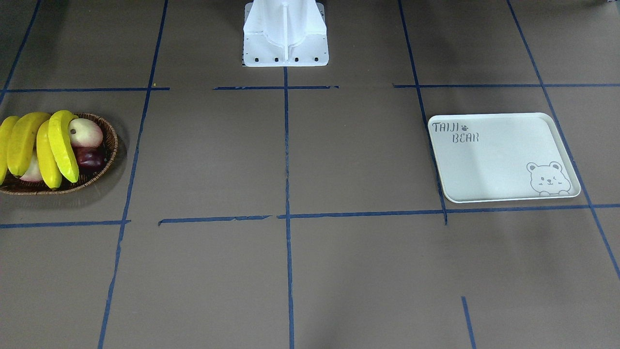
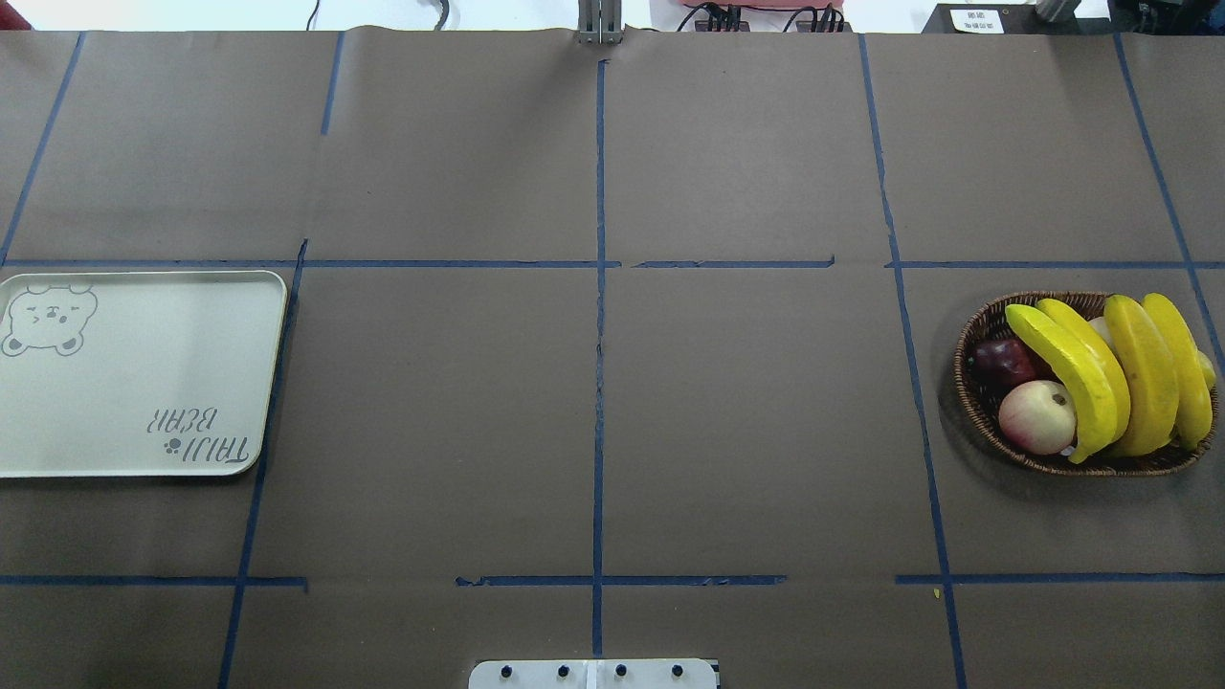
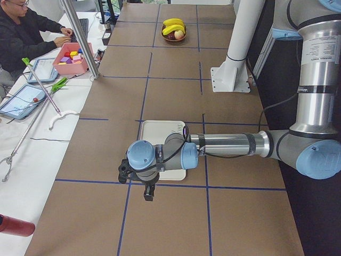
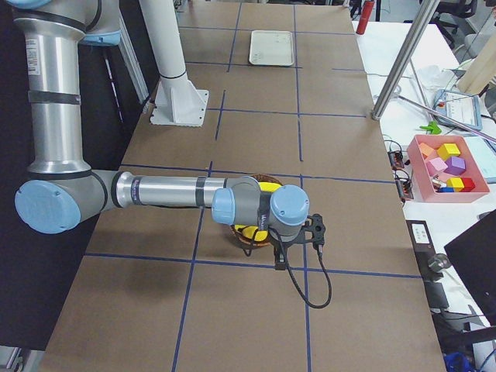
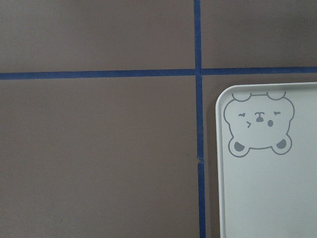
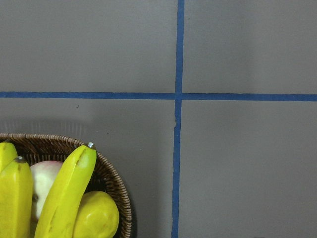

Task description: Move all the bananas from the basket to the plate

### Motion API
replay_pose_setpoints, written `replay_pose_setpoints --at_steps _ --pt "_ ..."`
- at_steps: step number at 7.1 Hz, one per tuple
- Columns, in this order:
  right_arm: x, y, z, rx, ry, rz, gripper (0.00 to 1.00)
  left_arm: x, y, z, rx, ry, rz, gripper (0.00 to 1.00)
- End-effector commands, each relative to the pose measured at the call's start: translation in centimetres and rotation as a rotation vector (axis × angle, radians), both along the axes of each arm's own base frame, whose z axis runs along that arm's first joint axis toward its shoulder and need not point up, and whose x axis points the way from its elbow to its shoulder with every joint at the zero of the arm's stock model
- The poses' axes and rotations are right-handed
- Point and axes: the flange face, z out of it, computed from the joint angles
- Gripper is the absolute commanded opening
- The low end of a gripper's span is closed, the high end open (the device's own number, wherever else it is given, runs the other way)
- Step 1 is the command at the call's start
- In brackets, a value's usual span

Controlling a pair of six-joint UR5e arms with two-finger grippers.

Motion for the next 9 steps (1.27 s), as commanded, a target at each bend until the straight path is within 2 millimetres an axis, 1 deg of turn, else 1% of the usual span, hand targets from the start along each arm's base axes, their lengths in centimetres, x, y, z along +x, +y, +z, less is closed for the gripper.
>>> replay_pose_setpoints --at_steps 1,6,8,9 --pt "0.0 0.0 -0.1 0.000 0.000 0.001 1.00 0.0 0.0 0.0 0.000 0.000 0.000 1.00" --pt "-0.1 -0.1 -0.1 -0.002 0.000 0.002 1.00 0.0 0.0 0.0 0.000 0.000 0.000 1.00" --pt "0.0 -0.3 -0.6 0.006 -0.002 0.005 1.00 0.0 -0.1 -0.1 0.001 0.000 0.000 1.00" --pt "-0.1 -0.7 -1.2 0.021 -0.002 0.001 1.00 0.0 -0.1 -0.1 0.003 0.000 0.000 1.00"
